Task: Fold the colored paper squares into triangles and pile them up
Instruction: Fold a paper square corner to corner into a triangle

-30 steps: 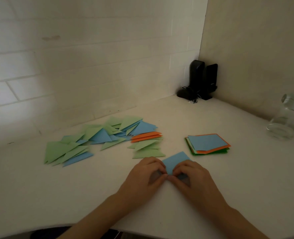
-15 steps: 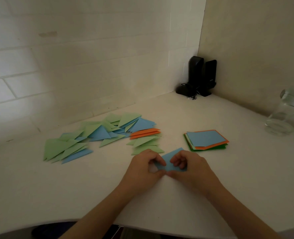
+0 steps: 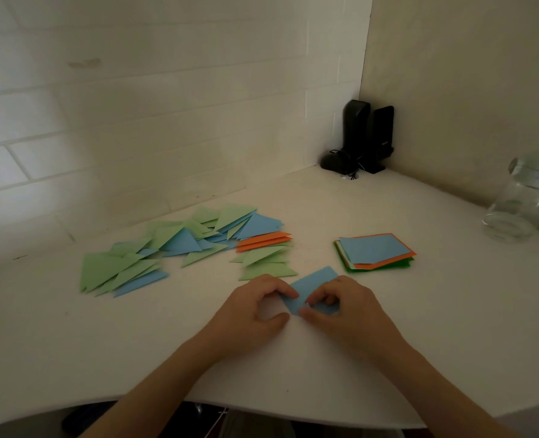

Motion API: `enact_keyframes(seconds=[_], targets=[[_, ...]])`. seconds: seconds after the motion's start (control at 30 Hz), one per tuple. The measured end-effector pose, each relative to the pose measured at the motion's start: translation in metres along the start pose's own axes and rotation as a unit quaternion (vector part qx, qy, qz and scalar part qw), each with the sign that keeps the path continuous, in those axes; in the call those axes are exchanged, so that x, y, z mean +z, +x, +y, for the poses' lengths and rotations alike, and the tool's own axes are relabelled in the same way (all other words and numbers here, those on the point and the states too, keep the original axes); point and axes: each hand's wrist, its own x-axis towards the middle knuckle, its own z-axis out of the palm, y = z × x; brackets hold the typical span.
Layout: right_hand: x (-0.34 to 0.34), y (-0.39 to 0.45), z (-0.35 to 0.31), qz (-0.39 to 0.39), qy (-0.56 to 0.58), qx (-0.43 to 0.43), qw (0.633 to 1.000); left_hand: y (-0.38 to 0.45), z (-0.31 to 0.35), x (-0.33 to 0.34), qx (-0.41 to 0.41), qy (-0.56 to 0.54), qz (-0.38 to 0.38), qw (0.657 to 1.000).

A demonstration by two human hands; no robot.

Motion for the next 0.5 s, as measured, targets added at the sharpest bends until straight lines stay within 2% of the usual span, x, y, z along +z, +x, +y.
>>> enact_keyframes(seconds=[0.2, 0.27, 0.4, 0.5], targets=[[0.000, 0.003, -0.003, -0.055, -0.027, -0.018, 0.998, -0.007, 0.001, 0.005, 0.065, 0.034, 0.013, 0.997], [-0.007, 0.003, -0.003, -0.079, -0.009, -0.030, 0.996, -0.009, 0.002, 0.005, 0.080, 0.071, 0.009, 0.994], [-0.017, 0.006, -0.001, -0.145, -0.065, -0.050, 0.986, -0.007, 0.000, 0.005, 0.124, 0.180, -0.002, 0.976], [-0.017, 0.007, 0.000, -0.139, -0.087, -0.052, 0.985, -0.006, 0.003, 0.007, 0.144, 0.233, 0.005, 0.962]])
